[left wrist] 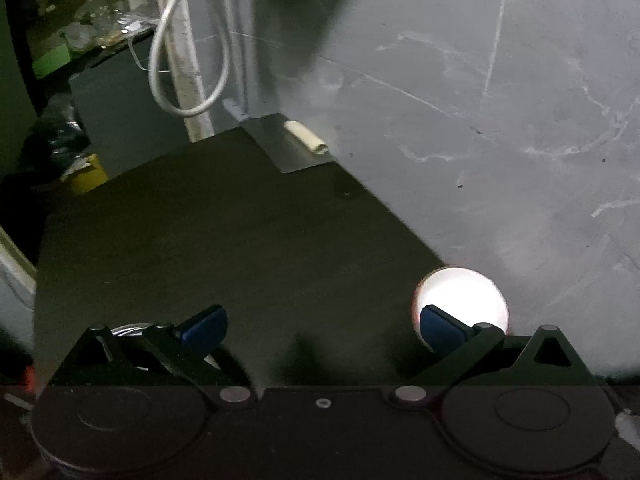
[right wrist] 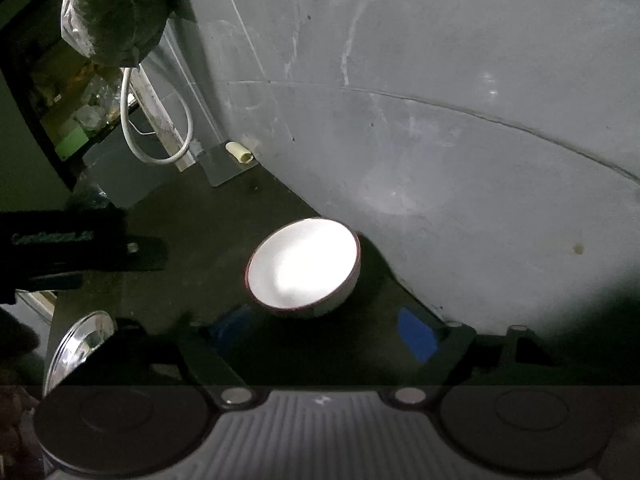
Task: Organize plates and bowls
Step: 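Close the left tool on the rim of the red-rimmed white bowl, then lift the red-rimmed bowl with the left tool and carry it to the steel bowl, then lower the red-rimmed bowl with the left tool into the nested bowls, then open the left tool to release the red-rimmed bowl, then move both open tools to the rim of the steel bowl stack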
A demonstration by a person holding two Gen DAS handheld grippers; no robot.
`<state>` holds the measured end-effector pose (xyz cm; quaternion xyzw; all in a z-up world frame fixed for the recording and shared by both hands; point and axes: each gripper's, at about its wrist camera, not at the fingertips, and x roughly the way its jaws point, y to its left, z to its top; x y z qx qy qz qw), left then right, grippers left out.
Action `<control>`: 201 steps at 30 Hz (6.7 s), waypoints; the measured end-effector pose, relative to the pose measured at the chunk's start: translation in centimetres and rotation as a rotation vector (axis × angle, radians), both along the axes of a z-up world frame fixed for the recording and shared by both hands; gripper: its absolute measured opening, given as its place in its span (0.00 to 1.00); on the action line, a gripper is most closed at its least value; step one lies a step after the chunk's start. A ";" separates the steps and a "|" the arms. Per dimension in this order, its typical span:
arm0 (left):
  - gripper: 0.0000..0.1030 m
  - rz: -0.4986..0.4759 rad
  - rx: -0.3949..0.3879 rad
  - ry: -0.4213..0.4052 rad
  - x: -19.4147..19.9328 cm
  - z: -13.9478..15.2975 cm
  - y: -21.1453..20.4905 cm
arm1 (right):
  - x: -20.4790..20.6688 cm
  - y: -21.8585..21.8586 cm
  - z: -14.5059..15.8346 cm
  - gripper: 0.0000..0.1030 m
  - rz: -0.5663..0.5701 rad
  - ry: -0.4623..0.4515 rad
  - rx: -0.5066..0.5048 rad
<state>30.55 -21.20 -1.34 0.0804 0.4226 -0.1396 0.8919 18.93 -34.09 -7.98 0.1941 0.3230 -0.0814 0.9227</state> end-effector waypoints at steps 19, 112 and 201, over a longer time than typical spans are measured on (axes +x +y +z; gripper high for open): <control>0.80 -0.116 -0.151 0.202 5.1 -5.7 -3.7 | 3.2 -1.1 -1.0 0.53 0.027 0.043 0.004; 0.19 0.337 -0.225 0.177 -24.4 -1.0 21.0 | -12.1 22.7 4.9 0.27 0.869 0.197 -0.224; 0.99 0.569 -0.092 0.148 -24.8 -2.3 26.4 | -9.5 20.6 3.4 1.00 0.742 0.296 -0.449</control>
